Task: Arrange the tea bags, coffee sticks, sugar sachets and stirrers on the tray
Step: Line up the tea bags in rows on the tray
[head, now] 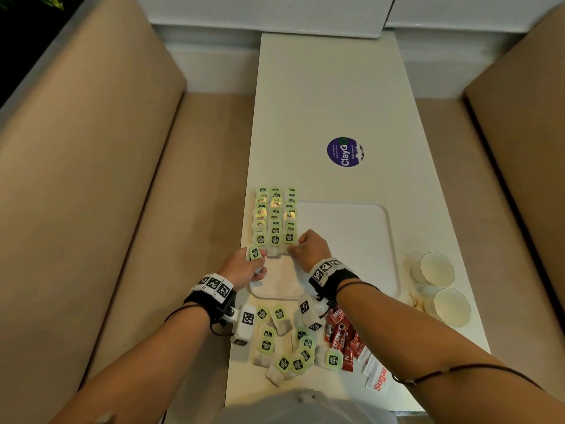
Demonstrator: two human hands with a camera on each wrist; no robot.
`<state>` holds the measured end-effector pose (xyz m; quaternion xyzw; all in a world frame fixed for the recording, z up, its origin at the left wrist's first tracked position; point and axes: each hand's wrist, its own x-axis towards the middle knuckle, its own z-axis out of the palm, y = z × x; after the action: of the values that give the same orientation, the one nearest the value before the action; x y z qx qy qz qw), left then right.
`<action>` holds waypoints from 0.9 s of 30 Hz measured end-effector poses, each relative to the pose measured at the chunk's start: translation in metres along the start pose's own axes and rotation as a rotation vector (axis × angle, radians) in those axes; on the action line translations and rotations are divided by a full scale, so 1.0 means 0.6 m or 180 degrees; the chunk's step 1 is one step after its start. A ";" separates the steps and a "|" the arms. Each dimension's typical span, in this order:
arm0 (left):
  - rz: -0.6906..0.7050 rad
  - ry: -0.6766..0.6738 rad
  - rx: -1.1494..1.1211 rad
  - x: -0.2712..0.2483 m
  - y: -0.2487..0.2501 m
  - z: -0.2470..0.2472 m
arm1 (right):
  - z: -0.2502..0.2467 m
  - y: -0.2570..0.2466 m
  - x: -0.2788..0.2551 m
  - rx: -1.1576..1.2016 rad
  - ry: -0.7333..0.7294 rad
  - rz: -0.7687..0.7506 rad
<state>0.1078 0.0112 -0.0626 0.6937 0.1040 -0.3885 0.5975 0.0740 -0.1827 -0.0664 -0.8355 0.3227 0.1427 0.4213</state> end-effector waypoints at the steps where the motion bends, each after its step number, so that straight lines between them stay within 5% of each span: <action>1: 0.0007 0.0001 0.0015 0.000 -0.001 -0.001 | 0.001 0.000 -0.002 0.0043 0.0034 -0.0012; 17: -0.0136 -0.0371 -0.0207 -0.021 -0.003 -0.009 | 0.023 -0.005 -0.032 -0.0506 -0.0520 -0.0072; 27: 0.0059 -0.0293 -0.0150 -0.043 0.003 -0.018 | 0.039 -0.005 -0.037 -0.0241 -0.1321 -0.0798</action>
<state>0.0958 0.0285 -0.0442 0.6617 0.0791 -0.4120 0.6214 0.0601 -0.1535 -0.0676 -0.8369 0.1174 0.2698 0.4614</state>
